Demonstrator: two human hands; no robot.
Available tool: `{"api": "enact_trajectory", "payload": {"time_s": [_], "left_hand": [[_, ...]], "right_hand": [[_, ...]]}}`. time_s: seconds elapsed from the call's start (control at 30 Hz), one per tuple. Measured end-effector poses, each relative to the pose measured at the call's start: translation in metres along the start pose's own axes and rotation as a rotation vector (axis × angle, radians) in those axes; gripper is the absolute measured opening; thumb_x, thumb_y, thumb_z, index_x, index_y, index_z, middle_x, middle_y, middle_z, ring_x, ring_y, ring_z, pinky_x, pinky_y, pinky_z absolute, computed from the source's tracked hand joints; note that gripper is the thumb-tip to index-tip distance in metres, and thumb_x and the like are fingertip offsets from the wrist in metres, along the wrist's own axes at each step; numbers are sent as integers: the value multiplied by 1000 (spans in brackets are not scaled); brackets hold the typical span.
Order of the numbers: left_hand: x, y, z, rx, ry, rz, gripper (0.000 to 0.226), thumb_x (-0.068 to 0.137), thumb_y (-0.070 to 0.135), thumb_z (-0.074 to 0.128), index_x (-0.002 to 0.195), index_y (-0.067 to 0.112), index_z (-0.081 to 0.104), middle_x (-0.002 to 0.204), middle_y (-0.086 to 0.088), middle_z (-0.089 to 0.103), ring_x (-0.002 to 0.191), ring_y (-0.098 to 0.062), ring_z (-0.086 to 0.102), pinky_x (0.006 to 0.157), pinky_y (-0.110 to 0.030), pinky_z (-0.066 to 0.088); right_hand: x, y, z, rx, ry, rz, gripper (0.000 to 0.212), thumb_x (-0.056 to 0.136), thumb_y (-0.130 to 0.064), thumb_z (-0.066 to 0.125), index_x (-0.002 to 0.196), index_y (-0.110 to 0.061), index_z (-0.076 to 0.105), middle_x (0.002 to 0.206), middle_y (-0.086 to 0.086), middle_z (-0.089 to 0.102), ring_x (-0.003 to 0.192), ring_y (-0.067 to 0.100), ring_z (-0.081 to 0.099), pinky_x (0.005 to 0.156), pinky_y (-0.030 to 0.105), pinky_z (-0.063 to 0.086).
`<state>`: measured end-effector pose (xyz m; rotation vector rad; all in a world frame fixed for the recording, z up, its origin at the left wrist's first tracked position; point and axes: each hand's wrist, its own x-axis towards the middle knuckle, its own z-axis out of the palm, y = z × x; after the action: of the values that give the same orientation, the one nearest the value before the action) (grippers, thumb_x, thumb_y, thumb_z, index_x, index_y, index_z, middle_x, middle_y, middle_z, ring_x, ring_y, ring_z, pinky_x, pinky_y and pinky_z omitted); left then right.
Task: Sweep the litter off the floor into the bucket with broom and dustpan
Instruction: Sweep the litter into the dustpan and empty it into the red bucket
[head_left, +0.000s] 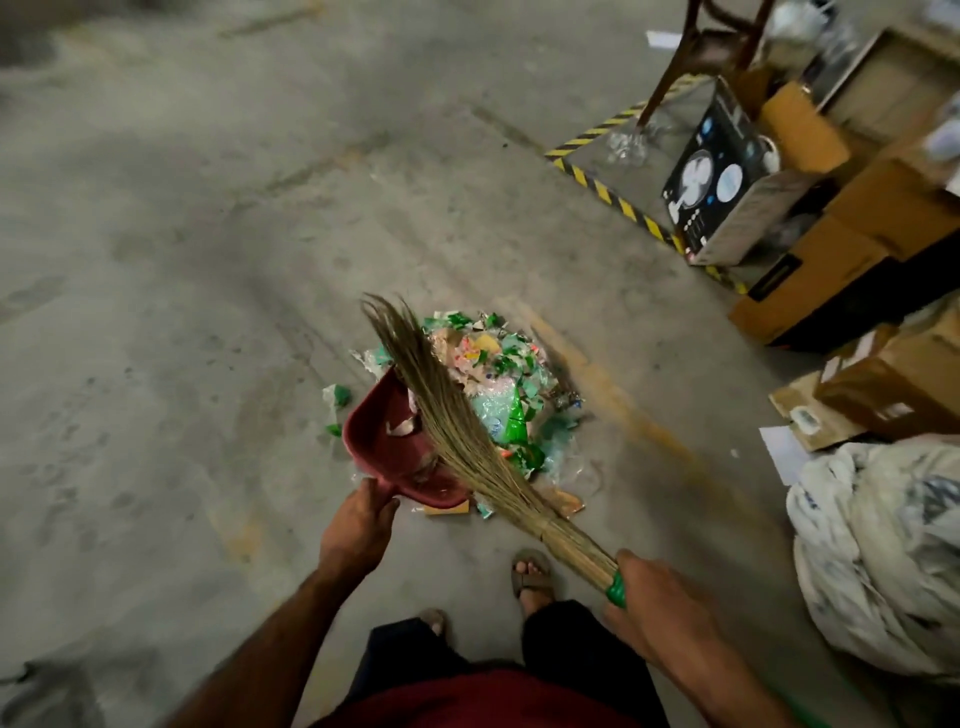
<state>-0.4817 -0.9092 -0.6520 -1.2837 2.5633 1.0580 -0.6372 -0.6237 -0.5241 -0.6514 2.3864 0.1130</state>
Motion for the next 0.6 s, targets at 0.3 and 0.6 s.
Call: {"api": "enact_trajectory", "payload": {"time_s": [0.3,0.6], "left_hand": [[-13,-8,-43,34,-11,154,25,94,16,58,118,6,59,113,-20,61,104,-40,59,78,-42,45],[-21,45,-18,85,-126,284,28,93,30,58,114,13,53,107,-16,66,99,-39,63,75,-42,50]], "right_hand": [[-60,-53,45,217,61,177,36,83,-42,61,116,-30,54,105,-3,65,84,16,62,69,25,51],[-130,-10,66,266,161,308,36,91,-41,60,121,-24,51,101,-3,59,81,12,56,68,24,46]]}}
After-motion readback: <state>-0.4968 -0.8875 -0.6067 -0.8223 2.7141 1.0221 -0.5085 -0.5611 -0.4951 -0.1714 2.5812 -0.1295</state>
